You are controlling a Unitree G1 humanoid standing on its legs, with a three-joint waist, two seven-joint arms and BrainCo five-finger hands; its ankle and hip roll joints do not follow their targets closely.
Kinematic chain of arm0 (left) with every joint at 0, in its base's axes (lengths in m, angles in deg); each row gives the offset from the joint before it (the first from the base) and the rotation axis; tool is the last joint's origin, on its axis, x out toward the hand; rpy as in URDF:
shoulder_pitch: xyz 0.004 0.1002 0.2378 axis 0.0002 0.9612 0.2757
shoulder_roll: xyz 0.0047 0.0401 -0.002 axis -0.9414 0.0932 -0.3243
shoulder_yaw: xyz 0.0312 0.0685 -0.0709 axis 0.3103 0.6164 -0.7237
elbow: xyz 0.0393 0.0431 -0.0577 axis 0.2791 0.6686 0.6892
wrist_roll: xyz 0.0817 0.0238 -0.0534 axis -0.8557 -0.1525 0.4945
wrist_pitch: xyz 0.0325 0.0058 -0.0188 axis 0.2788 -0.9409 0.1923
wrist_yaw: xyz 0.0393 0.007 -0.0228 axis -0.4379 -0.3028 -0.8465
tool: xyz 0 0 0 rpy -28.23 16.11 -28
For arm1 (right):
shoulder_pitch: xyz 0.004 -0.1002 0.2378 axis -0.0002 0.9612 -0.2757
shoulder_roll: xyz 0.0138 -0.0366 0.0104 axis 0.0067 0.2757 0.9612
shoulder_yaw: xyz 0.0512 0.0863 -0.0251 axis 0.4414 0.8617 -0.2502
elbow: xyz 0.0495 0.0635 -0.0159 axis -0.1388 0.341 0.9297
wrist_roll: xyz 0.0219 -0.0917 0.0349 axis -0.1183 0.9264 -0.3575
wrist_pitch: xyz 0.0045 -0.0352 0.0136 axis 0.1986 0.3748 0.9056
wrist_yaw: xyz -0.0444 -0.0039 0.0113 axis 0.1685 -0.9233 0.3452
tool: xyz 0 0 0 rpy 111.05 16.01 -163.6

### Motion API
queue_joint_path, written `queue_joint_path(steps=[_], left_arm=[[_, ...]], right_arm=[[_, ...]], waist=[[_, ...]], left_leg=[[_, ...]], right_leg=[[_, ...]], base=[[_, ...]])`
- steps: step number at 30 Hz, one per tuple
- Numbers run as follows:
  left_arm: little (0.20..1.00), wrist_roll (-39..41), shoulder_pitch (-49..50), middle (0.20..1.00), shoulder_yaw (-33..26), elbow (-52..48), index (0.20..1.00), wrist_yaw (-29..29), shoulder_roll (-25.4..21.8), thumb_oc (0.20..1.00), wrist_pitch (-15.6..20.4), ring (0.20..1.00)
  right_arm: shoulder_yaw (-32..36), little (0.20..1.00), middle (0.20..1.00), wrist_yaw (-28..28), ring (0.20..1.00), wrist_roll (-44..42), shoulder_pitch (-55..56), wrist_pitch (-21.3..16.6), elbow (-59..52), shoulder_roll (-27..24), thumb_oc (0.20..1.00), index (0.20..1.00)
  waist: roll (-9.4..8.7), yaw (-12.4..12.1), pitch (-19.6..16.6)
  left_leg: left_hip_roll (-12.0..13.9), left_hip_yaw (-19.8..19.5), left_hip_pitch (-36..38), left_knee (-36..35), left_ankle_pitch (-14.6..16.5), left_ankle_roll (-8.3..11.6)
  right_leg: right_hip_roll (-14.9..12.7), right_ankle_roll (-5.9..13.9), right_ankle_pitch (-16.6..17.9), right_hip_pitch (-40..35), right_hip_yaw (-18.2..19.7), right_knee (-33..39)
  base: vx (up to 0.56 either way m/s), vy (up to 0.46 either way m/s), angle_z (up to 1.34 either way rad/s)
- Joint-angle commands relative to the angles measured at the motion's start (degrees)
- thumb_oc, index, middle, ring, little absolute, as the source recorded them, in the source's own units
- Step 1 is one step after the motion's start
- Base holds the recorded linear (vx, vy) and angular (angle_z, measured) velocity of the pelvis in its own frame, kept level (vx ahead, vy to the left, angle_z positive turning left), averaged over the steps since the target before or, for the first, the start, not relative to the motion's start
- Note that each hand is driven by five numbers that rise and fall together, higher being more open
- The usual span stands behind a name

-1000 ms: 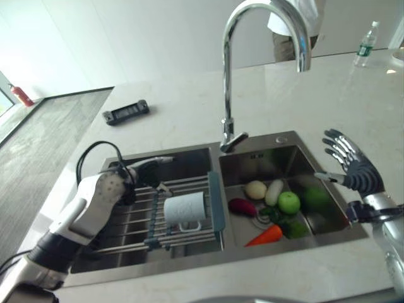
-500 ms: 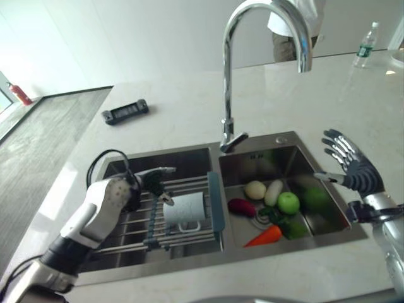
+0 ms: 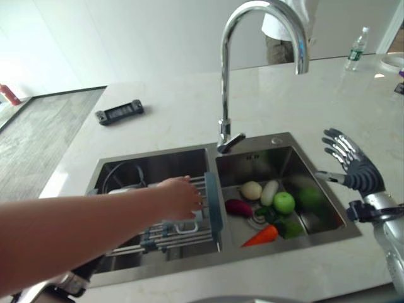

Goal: Place the dishes in the dishwasher.

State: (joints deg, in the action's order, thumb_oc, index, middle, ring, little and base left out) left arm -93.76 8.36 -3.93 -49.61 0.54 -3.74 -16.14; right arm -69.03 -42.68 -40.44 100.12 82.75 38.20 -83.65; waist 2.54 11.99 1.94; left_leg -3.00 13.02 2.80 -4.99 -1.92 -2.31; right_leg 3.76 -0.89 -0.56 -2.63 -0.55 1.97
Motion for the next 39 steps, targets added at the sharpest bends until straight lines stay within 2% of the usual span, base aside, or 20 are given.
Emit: queue_joint_path(steps=[1, 22, 32, 34, 35, 36, 39], left_arm=[[1.0, -3.1, -3.5, 1.0, 0.7, 4.0, 1.0, -3.0, 0.0, 1.0, 0.3, 1.0], [1.0, -5.2, -4.6, 1.0, 6.4, 13.4, 1.0, -4.3, 3.3, 1.0, -1.8, 1.0], [1.0, -10.0, -4.5, 1.0, 9.9, 18.9, 1.0, -0.8, 5.0, 1.0, -3.4, 1.0], [0.818, -11.2, -4.8, 0.818, 11.2, 20.7, 0.818, 0.1, 5.5, 0.818, -3.6, 0.818], [0.551, -12.0, -4.8, 0.551, 11.6, 21.1, 0.551, 0.6, 5.6, 0.551, -3.5, 0.551], [0.2, -12.8, -5.0, 0.2, 12.5, 21.7, 0.2, 1.3, 5.6, 0.2, -2.6, 0.2], [0.2, -9.9, -5.9, 0.2, 14.6, 23.6, 0.2, -1.5, 6.5, 0.2, -0.7, 0.2]], right_arm=[[0.5, 1.0, 1.0, -0.2, 1.0, -0.1, -4.3, -3.5, -0.7, 0.1, 1.0, 1.0], [0.9, 1.0, 1.0, -1.6, 1.0, 0.2, -4.4, -3.5, -0.5, 0.4, 1.0, 1.0], [0.6, 1.0, 1.0, -1.8, 1.0, 0.4, -5.4, -3.1, -0.5, 0.3, 1.0, 1.0], [0.3, 1.0, 1.0, -1.7, 1.0, 0.4, -5.7, -3.0, -0.4, 0.1, 1.0, 1.0], [0.3, 1.0, 1.0, -1.7, 1.0, 0.4, -5.7, -2.9, -0.5, 0.1, 1.0, 1.0], [0.2, 1.0, 1.0, -1.7, 1.0, 0.3, -5.8, -2.7, -0.6, 0.1, 1.0, 1.0], [-0.8, 1.0, 1.0, -1.6, 1.0, 0.5, -6.4, -3.0, -0.4, 0.1, 1.0, 1.0]], waist=[[-1.77, 1.1, -2.6], [-1.82, 2.7, -2.9], [-1.99, 3.1, -3.2], [-1.99, 3.3, -3.3], [-1.98, 3.3, -3.4], [-1.97, 3.5, -3.4], [-1.86, 4.1, -3.4]], left_leg=[[2.9, 0.4, 4.3, 0.0, 2.5, 1.78], [3.0, 1.7, 4.6, 0.0, 3.0, 1.49], [3.0, 1.9, 4.5, 0.0, 3.1, 1.37], [3.0, 2.0, 4.5, 0.0, 3.2, 1.37], [3.0, 2.0, 4.5, 0.0, 3.2, 1.37], [2.9, 2.1, 4.5, 0.0, 3.2, 1.38], [3.0, 2.4, 4.5, 0.0, 3.2, 1.39]], right_leg=[[-3.3, 7.52, 5.5, -0.2, -0.6, 3.0], [-3.0, 7.56, 5.6, 0.2, 0.7, 3.0], [-2.9, 7.5, 5.4, 0.4, 0.9, 3.0], [-2.9, 7.51, 5.4, 0.4, 1.0, 3.0], [-2.9, 7.52, 5.4, 0.4, 1.0, 3.0], [-2.9, 7.53, 5.5, 0.5, 1.2, 3.0], [-2.9, 7.59, 5.6, 0.6, 1.6, 3.0]], base=[[0.0, 0.0, 0.0], [0.0, 0.003, -0.03], [0.0, 0.002, -0.01], [0.0, 0.0, 0.0], [0.0, 0.0, 0.0], [0.0, 0.0, 0.0], [0.0, 0.0, -0.01]])
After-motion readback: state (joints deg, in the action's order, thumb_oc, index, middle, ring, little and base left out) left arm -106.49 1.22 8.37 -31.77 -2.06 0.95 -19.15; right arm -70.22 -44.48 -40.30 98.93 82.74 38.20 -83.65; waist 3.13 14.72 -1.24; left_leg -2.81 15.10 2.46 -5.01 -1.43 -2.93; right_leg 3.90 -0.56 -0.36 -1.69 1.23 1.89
